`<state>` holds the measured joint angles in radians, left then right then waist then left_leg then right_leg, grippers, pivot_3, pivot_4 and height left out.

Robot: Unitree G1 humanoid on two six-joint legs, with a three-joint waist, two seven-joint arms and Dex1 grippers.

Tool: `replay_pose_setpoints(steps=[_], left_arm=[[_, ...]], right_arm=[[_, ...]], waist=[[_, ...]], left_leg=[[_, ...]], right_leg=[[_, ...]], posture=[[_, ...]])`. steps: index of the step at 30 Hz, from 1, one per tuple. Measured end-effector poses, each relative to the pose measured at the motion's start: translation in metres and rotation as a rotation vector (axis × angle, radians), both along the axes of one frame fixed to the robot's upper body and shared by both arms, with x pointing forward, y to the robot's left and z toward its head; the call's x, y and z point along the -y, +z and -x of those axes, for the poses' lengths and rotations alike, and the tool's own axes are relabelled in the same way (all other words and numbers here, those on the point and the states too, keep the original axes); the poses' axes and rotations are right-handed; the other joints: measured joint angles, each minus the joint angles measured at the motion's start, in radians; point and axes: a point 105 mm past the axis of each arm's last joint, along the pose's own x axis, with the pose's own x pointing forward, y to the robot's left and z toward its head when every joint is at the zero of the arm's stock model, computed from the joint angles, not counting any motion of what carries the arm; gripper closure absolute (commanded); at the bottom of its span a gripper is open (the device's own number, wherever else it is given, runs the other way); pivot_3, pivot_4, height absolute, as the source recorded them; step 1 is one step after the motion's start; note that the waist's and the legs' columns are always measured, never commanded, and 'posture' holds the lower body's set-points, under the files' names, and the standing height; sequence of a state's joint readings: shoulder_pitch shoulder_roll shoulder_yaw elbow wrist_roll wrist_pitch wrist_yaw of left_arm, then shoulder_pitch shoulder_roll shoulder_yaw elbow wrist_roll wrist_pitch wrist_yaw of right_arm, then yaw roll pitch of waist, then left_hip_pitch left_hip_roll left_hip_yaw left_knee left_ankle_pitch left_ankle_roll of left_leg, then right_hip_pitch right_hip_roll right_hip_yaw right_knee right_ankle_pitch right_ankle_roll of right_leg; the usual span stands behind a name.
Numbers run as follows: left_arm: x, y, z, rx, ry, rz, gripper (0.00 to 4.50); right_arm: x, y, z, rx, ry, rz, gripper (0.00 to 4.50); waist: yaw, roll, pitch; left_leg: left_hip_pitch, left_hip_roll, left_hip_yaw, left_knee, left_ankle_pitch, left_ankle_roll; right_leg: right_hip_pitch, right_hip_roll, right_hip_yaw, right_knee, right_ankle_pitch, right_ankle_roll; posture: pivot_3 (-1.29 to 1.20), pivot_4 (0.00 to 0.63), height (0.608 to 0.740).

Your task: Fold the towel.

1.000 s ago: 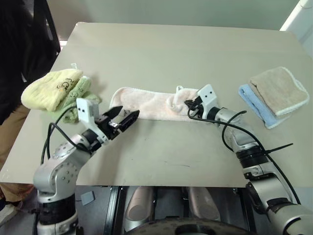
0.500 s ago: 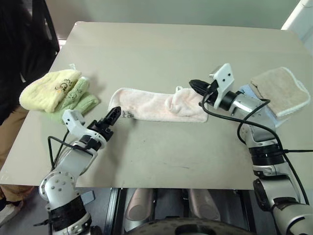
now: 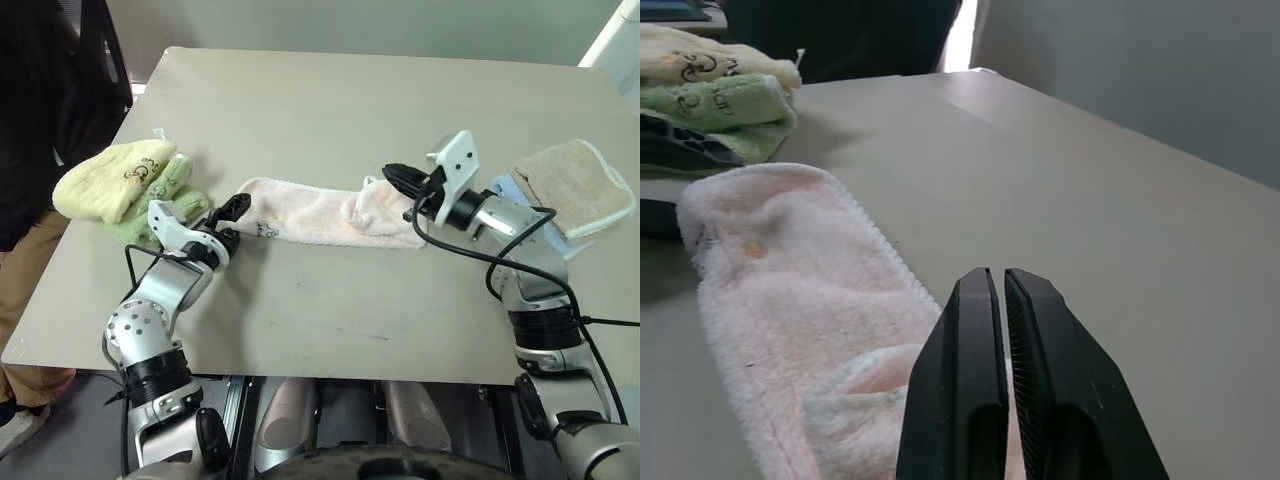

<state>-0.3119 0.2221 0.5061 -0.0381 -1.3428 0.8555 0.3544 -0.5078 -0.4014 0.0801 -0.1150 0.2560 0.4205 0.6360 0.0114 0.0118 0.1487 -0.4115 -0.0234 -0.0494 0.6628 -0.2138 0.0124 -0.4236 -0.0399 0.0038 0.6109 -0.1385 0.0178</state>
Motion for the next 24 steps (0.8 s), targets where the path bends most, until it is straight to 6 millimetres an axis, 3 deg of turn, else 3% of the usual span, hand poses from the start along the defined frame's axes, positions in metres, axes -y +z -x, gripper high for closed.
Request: replay_pose_setpoints(steps=[9,10,15,19,22,24], left_arm=[[0.003,-0.004,0.000,0.002,-0.023,0.002,4.28],[0.003,-0.003,0.000,0.006,-0.024,0.002,4.46],[-0.003,0.010,0.004,0.078,-0.020,-0.018,4.46],[-0.009,0.053,0.013,0.258,-0.065,-0.146,4.46],[0.010,0.083,0.017,0.385,-0.165,-0.256,4.46],[0.036,0.101,0.017,0.473,-0.272,-0.345,4.46]], right_arm=[[0.005,0.000,0.005,-0.017,-0.010,-0.012,4.29],[0.005,0.000,0.005,-0.017,-0.011,-0.012,4.29],[0.006,-0.002,0.006,-0.026,-0.015,-0.011,4.29],[0.024,-0.009,0.004,-0.048,-0.069,0.005,4.29],[0.042,-0.011,0.001,-0.053,-0.124,0.019,4.29],[0.054,-0.015,-0.001,-0.067,-0.162,0.022,4.29]], waist=[[0.000,-0.001,0.001],[0.000,-0.001,0.001],[0.000,-0.002,0.001],[0.001,-0.002,0.001],[0.007,-0.002,0.001],[0.012,-0.002,0.001]], left_leg=[[-0.005,0.000,0.000,0.000,0.005,0.000],[-0.005,0.000,0.000,0.000,0.006,0.001],[-0.008,0.000,0.000,0.000,0.005,0.001],[-0.009,0.000,0.000,0.000,0.003,0.002],[-0.009,0.000,-0.001,0.001,0.002,0.003],[-0.008,0.000,-0.001,0.002,0.002,0.003]], right_leg=[[-0.005,0.001,0.000,-0.001,-0.003,0.003],[-0.005,0.001,0.000,-0.001,-0.003,0.003],[-0.008,0.001,0.000,-0.001,-0.004,0.001],[-0.008,0.002,0.000,-0.001,-0.004,-0.003],[-0.007,0.002,0.000,-0.002,-0.004,-0.003],[-0.007,0.001,0.001,-0.001,-0.004,-0.004]], posture=[[0.00,0.150,0.736],[0.00,0.150,0.736],[0.00,0.150,0.736],[0.00,0.150,0.736],[0.00,0.150,0.736],[0.00,0.150,0.736]])
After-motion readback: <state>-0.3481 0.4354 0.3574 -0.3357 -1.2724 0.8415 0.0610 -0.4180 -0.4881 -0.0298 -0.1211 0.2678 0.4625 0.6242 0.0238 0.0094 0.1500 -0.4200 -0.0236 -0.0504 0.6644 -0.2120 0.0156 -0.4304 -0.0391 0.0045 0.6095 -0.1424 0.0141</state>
